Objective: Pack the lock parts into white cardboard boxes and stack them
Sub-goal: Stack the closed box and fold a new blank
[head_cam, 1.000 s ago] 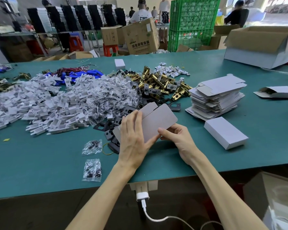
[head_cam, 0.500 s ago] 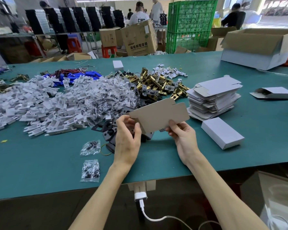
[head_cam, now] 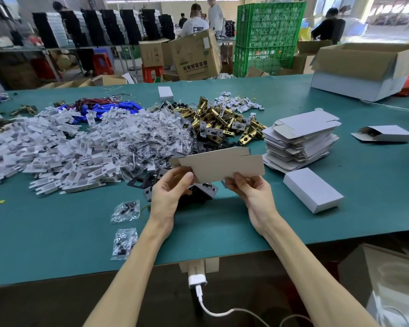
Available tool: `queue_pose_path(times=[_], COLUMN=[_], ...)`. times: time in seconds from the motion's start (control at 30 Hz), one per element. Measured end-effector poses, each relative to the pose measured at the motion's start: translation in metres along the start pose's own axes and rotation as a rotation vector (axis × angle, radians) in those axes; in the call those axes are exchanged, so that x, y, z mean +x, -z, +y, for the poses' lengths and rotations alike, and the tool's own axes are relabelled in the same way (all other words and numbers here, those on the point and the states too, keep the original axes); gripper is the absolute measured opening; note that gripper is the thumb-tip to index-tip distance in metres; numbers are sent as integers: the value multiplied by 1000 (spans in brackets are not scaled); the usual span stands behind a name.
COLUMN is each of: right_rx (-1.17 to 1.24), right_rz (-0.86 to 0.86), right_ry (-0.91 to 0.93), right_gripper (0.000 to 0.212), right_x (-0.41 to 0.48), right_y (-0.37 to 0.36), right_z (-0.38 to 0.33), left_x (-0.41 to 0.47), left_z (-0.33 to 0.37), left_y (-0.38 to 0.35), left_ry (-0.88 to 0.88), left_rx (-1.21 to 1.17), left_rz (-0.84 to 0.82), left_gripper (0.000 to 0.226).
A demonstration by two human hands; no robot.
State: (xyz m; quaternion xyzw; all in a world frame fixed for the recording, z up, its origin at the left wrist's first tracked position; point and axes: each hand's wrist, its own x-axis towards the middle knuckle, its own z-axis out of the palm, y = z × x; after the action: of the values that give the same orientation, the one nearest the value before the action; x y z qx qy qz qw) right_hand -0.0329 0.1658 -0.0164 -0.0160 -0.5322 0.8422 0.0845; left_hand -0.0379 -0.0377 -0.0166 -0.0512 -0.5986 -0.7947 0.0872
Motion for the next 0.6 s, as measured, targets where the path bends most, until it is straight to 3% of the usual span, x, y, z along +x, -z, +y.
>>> queue_pose_path(times=[0.23,0.4,0.5,0.6], right_rx=[-39,-96,-109,-165], right_rz=[-107,-188,-173,-186], right_ry=[37,-7,-27,-40], right_gripper=[48,111,112,111], right_x=[-2,-1,-2,-4], right_y=[1,1,1,0], right_z=[-1,-4,-4,-3], left_x=[0,-3,-3,-2], left_z=[-4,-5,-3,-2], left_y=[-1,-6,-5,-5], left_ry=[-26,-37,-14,19], left_rx=[97,210,217,162], left_rz=[-66,-115,-72,-32], left_gripper=[21,43,81,72])
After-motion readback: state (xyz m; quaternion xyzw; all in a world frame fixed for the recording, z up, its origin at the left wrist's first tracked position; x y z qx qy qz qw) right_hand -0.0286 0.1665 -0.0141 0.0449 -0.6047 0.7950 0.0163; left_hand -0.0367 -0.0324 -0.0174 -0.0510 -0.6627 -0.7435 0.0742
